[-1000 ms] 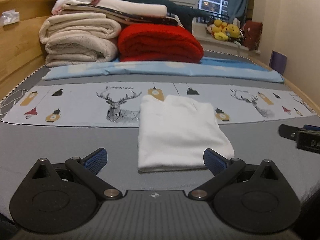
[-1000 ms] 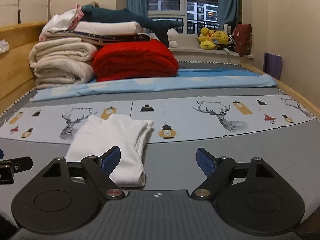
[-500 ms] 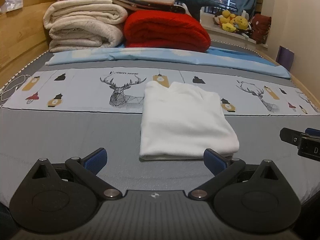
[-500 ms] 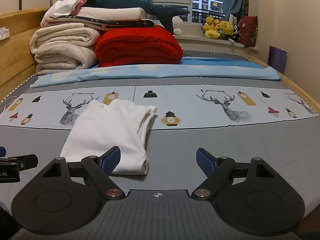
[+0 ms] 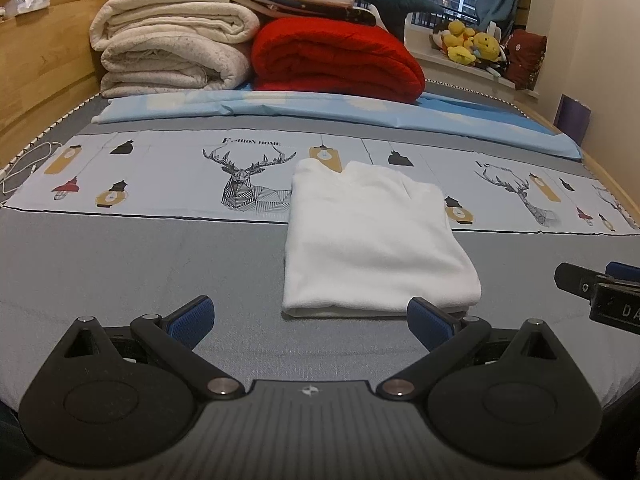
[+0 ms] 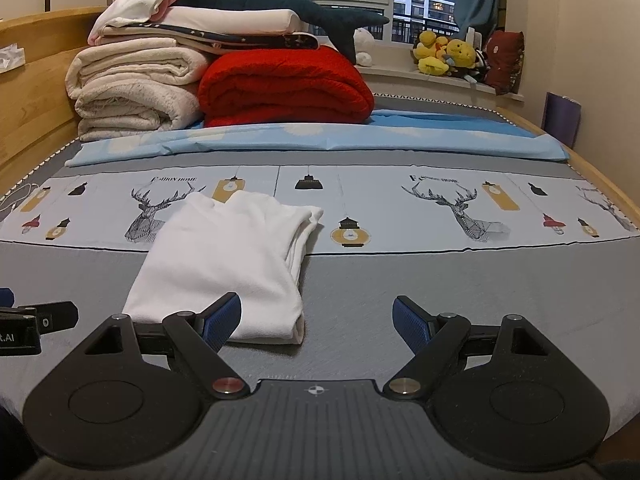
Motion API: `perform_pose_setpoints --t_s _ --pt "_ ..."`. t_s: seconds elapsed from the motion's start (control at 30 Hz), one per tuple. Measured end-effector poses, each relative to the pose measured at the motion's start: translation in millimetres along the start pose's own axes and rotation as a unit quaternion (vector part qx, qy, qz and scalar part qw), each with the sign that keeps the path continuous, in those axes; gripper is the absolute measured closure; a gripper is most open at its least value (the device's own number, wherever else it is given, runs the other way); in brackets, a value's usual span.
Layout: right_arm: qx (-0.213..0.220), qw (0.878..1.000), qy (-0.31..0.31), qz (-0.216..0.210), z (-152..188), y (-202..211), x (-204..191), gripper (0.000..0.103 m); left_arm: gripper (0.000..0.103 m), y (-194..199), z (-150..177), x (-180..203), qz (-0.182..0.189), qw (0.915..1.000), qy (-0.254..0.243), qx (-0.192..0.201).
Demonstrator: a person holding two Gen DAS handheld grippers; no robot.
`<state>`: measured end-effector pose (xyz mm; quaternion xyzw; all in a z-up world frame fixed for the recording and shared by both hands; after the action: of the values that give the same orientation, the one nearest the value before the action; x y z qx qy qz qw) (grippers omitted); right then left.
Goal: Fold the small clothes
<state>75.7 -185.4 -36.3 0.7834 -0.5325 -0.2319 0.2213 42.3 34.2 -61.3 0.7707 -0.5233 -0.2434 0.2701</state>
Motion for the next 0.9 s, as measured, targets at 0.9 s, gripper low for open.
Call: perform_pose_setpoints --t_s 0.9 --pt "-0.005 1.000 0.005 -0.006 1.1 -1.7 0.2 0.019 0.000 0.6 2.9 5.4 0.008 1.0000 -0.005 0.001"
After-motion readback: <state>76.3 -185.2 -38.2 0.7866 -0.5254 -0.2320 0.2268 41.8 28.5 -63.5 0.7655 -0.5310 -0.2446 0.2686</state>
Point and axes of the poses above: each gripper's, at about its wrist camera, not at the fingertips, and y roughly against the way its jaws point, x to its right, z to its underside, the point moved 4 cm from there along -y, roughly the way its jaws point, and after that the axes turned 12 degrees about -z, right-handed, at the moved point
